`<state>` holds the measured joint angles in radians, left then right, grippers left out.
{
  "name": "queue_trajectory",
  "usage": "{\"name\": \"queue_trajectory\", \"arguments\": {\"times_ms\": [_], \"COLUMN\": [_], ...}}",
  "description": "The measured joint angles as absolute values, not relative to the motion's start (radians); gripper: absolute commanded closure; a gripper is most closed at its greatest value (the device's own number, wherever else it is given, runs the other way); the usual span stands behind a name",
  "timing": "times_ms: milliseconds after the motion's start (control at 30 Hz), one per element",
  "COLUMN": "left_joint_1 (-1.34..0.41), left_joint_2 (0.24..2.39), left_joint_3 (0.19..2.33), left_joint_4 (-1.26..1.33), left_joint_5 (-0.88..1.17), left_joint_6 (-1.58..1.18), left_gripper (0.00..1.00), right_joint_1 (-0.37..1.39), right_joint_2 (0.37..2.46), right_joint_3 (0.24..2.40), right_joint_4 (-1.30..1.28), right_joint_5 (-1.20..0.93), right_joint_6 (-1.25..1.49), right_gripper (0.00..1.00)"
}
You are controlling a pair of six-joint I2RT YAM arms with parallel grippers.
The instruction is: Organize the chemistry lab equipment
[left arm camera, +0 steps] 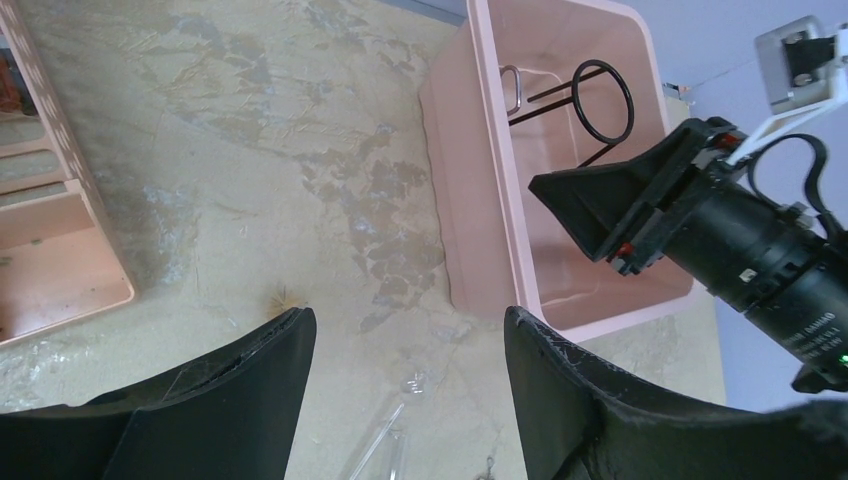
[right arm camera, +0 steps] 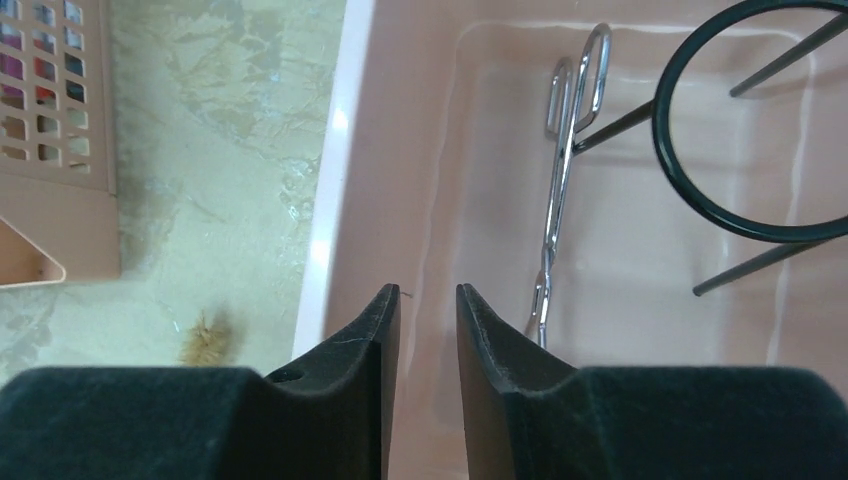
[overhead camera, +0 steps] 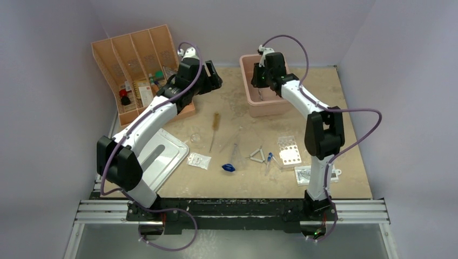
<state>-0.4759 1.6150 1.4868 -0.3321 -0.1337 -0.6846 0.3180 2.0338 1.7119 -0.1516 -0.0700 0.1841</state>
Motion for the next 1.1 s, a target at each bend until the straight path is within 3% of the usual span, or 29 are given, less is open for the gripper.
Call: {"name": "queue_trajectory", "arguments": {"times_ms": [400,767,967,1100], "left_joint_1": [-0.476,-0.472,-0.459,-0.486], "left_joint_2": [1.615,1.562,1.504,1.523], "left_joint_3": [1.487,1.409,1.309,1.277], "left_joint_4": [-0.341,-0.441,-0.455,-0.456], "left_joint_5": [-0.135,-0.251,-0.279,-0.260], "left_joint_6": [-0.677,-0.633,-0.614,-0.581], "left_gripper": [0.30,0.17,0.45,0.52], "right_joint_1": [0.316,0.328,0.457,0.525], "right_joint_2": [1.987,1.762,1.655,1.653], "right_joint_3": [1.709,1.611,1.547,1.474], "right_joint_4": [-0.174,-0.194,-0.183,-0.186], "right_joint_5": [0.009,-0.041,-0.044,-0.044], "right_joint_6": [0.224,0.228,0.247,0.316], "right_gripper": [0.44,0.39,0.42,0.45]}}
